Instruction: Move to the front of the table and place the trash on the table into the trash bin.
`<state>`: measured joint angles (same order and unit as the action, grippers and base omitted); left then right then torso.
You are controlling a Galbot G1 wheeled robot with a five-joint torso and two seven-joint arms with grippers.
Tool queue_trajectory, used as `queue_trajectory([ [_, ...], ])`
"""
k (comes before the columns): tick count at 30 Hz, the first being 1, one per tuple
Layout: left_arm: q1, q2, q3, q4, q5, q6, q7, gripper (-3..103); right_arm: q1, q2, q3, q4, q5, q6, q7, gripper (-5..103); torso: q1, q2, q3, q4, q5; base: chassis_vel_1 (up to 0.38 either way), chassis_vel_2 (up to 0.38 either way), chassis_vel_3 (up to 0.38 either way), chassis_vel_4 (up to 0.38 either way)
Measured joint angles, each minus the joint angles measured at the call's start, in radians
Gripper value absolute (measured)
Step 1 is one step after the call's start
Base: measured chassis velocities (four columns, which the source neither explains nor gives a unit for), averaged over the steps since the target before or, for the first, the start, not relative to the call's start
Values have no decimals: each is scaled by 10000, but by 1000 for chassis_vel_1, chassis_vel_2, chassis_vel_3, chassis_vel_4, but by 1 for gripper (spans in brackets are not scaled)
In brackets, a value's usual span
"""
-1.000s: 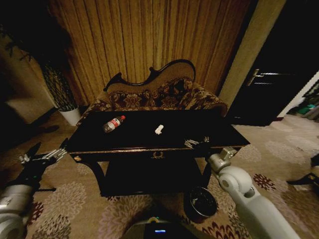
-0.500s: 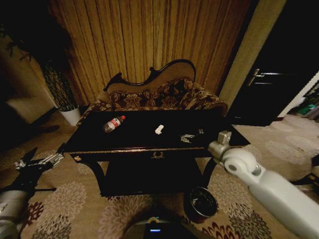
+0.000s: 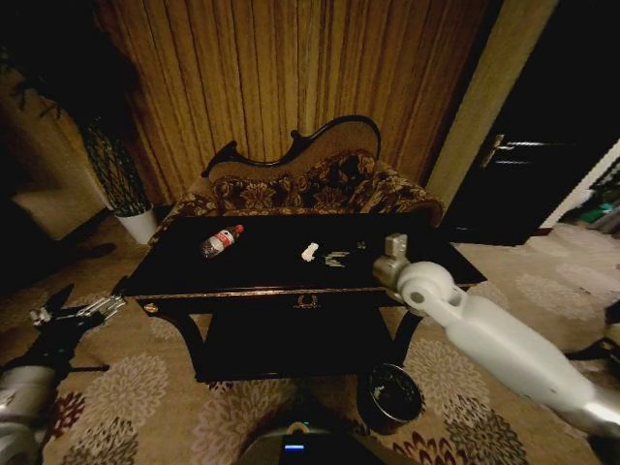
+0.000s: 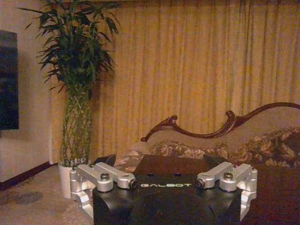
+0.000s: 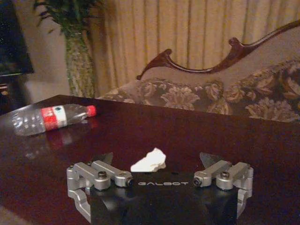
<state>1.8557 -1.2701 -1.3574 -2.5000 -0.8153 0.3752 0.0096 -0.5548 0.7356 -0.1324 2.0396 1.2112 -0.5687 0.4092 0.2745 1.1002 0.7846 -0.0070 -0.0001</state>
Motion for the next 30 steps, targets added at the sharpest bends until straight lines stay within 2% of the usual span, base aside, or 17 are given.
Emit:
queue_trajectory([
  [1, 43, -53, -70, 0, 8, 0, 9, 100, 232, 262, -215, -117, 73, -191, 269, 100, 0, 0, 0, -1, 1, 0, 0, 0, 0],
  [6, 115, -155, -245, 0, 24, -5, 61, 100, 798, 781, -778, -407, 176, -474, 608, 100, -1, 0, -1, -3, 0, 0, 0, 0, 0],
  [17, 182, -292, -492, 0, 14, -49, 158, 100, 1521, 1949, -1790, -1469, 102, -650, 1074, 100, 0, 0, -1, -1, 1, 0, 0, 0, 0],
  [24, 215, -382, -551, 0, 9, -109, 250, 100, 1687, 2255, -2002, -1955, -352, -661, 1096, 100, 0, 1, -1, -2, 1, 0, 0, 0, 0],
  [30, 228, -385, -613, 0, -20, -152, 304, 100, 1667, 2158, -1719, -1829, -411, -661, 1046, 100, 0, 0, 0, -3, 1, 0, 0, 0, 0],
])
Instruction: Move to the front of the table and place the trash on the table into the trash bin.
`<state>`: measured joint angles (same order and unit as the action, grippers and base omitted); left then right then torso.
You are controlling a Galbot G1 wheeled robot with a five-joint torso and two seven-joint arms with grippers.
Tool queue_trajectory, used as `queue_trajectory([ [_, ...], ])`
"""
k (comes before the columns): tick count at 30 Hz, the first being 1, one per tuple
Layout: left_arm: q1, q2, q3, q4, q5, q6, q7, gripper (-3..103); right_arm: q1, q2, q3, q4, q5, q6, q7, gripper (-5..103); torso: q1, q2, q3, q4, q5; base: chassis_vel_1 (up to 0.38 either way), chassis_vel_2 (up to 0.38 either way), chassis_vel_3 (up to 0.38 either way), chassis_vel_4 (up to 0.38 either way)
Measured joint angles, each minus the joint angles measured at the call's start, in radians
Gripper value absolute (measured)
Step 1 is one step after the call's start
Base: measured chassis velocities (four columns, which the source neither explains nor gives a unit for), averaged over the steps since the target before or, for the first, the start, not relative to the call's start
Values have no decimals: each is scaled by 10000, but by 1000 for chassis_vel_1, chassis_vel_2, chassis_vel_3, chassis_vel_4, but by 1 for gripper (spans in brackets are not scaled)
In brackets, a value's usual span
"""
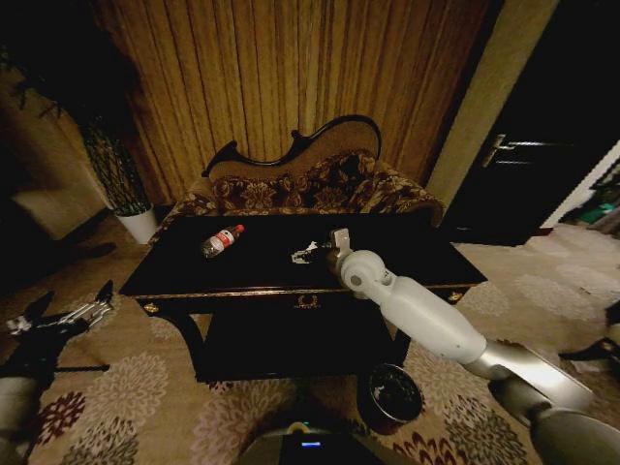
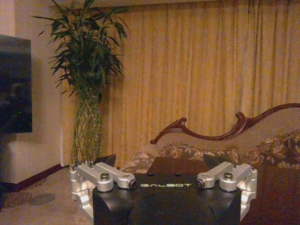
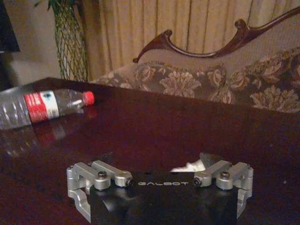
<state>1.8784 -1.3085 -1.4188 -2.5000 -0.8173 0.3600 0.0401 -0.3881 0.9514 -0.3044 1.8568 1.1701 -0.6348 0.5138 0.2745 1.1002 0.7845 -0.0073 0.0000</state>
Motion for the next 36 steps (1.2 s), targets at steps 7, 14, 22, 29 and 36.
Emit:
queue_trajectory([
  [7, 21, -59, 98, 1, 9, -31, 52, 100, -160, -365, 339, 324, 97, 6, -23, 100, -1, 1, -1, -1, 0, 0, 0, 0, 0],
  [14, 14, -78, 179, 1, 48, -85, 101, 100, -364, -407, 349, 104, -39, 15, -58, 100, -1, 1, 0, -1, 1, 0, 0, 0, 0],
  [22, 162, -138, -39, 0, 34, -266, 163, 100, -263, -17, 27, -261, -236, 23, -143, 100, 0, 1, 0, 1, 0, 0, 0, 0, 0],
  [29, 256, -208, -133, 0, 18, -391, 286, 100, -190, 203, -130, -591, -563, 22, -267, 100, -1, 0, 0, 1, 0, 0, 0, 0, 0],
  [36, 295, -90, -369, 0, -72, -444, 369, 100, -101, 204, -183, -709, -706, 32, -178, 80, -1, 1, 0, -1, -1, 0, 0, 0, 0],
])
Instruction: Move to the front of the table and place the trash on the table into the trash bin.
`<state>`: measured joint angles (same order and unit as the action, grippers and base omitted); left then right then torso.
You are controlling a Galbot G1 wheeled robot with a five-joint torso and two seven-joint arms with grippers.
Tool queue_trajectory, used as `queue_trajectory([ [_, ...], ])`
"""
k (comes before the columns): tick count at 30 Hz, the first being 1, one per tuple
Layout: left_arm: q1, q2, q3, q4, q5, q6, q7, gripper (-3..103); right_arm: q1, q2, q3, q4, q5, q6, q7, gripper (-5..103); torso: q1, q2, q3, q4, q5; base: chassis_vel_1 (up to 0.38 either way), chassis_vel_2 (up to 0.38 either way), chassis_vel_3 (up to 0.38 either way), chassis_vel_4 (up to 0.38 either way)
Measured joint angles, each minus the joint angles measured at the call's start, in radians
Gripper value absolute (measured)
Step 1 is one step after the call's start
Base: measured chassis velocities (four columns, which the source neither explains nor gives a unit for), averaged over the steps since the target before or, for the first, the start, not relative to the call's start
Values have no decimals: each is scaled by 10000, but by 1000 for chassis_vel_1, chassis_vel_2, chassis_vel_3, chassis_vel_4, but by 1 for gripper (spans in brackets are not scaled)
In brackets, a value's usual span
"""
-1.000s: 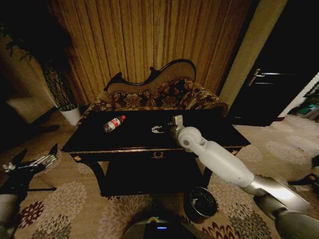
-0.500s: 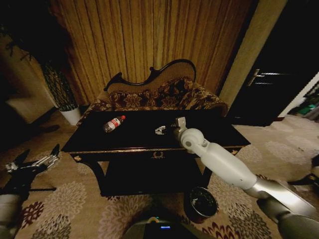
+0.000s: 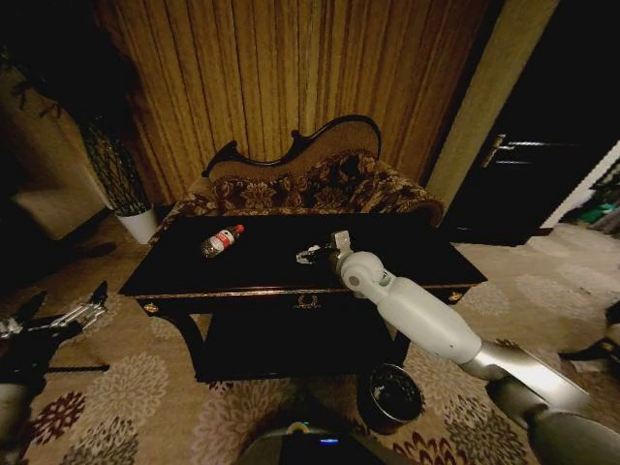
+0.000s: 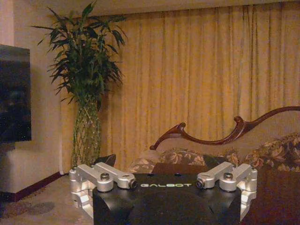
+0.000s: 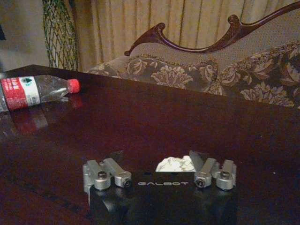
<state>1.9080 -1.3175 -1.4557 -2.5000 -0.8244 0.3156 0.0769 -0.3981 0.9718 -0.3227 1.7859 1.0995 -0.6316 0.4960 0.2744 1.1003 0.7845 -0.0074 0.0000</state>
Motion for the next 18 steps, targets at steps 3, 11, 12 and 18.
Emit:
queue_trajectory([
  [3, 39, -14, -6, 0, -1, -24, 27, 100, -18, -33, 52, 7, -39, 19, 9, 69, 0, 0, 0, 1, 0, 0, 0, 0, 0],
  [11, 57, -26, 18, 0, 1, -36, 118, 100, -145, -140, 133, 96, -152, 44, 15, 47, 0, 0, 0, 0, 0, 0, 0, 0, 0],
  [12, 51, -35, 30, 0, 4, -36, 142, 100, -179, -180, 159, 132, -172, 52, 15, 41, 0, 0, 0, 0, 0, 0, 0, 0, 0],
  [18, 54, -69, 54, 0, 21, -41, 215, 100, -260, -199, 207, 173, -183, 73, 9, 9, 0, 0, 0, 1, 0, 0, 0, 0, 0],
])
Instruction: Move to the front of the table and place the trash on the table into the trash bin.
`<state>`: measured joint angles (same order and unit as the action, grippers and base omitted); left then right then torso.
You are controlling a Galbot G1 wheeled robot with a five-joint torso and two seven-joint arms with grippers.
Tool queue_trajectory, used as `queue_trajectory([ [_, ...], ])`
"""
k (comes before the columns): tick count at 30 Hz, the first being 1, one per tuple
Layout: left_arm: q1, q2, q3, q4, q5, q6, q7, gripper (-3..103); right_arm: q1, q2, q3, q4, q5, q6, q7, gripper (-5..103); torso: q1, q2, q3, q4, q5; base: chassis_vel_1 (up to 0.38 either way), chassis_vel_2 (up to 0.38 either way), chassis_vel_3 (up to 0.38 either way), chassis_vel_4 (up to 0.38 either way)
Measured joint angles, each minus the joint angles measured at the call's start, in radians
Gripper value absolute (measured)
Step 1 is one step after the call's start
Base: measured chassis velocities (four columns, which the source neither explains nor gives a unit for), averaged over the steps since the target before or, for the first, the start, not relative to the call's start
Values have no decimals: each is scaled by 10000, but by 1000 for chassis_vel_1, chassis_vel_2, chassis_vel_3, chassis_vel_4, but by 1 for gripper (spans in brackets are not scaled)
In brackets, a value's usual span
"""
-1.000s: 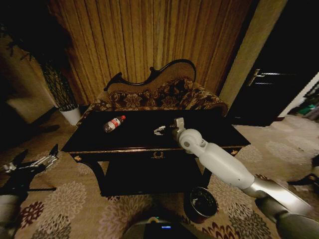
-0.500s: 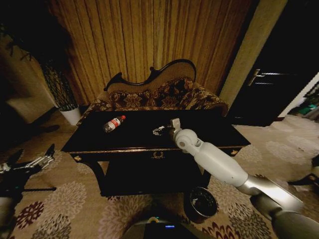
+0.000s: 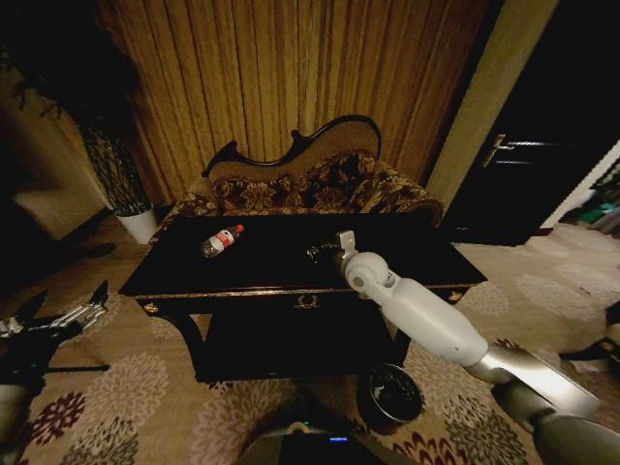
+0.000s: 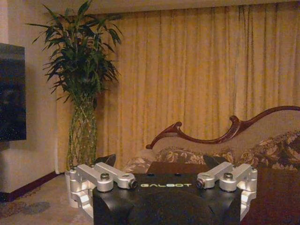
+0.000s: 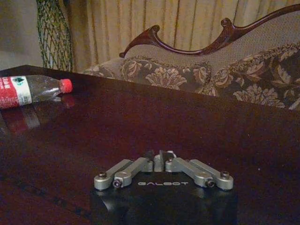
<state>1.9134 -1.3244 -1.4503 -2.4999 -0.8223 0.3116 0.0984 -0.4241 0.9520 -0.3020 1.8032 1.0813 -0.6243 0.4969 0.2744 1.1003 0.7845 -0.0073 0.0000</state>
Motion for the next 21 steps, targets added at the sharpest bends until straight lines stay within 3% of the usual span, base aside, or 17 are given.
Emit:
queue_trajectory([
  [3, -4, -5, 10, 0, 5, 0, 4, 100, -31, 13, 36, 3, 0, 8, -2, -1, 0, 0, 0, 0, 0, 0, 0, 0, 0],
  [5, -11, -7, 20, 0, 14, 0, 4, 100, -58, 15, 133, 54, 56, 9, -73, 8, 0, -1, 0, 0, 0, 0, 0, 0, 0],
  [7, -12, -8, 22, 0, 16, 0, 4, 100, -60, 13, 170, 59, 69, 9, -114, 8, 0, 0, 0, 0, 0, 0, 0, 0, 0],
  [8, -13, -7, 23, 0, 19, 0, 5, 100, -66, 4, 252, 60, 89, 9, -174, 19, 0, 0, 0, 0, 0, 0, 0, 0, 0],
  [10, -14, -6, 22, -1, 20, 0, 6, 100, -73, -3, 282, 60, 97, 8, -187, 19, 0, 0, 0, 0, 0, 0, 0, 0, 0],
  [18, -5, 3, 45, 0, 25, 0, 77, 100, -265, -223, 419, 194, 110, -14, -284, 57, 0, -1, 0, -1, 0, 0, 0, 0, 0],
  [20, -4, 7, 41, 0, 25, 0, 77, 100, -281, -236, 433, 227, 110, -24, -289, 57, 0, 0, 0, -1, 0, 0, 0, 0, 0],
  [21, 5, 10, 31, 0, 25, 0, 77, 100, -302, -258, 447, 279, 110, -39, -294, 63, 0, 0, 0, 0, 0, 0, 0, 0, 0],
])
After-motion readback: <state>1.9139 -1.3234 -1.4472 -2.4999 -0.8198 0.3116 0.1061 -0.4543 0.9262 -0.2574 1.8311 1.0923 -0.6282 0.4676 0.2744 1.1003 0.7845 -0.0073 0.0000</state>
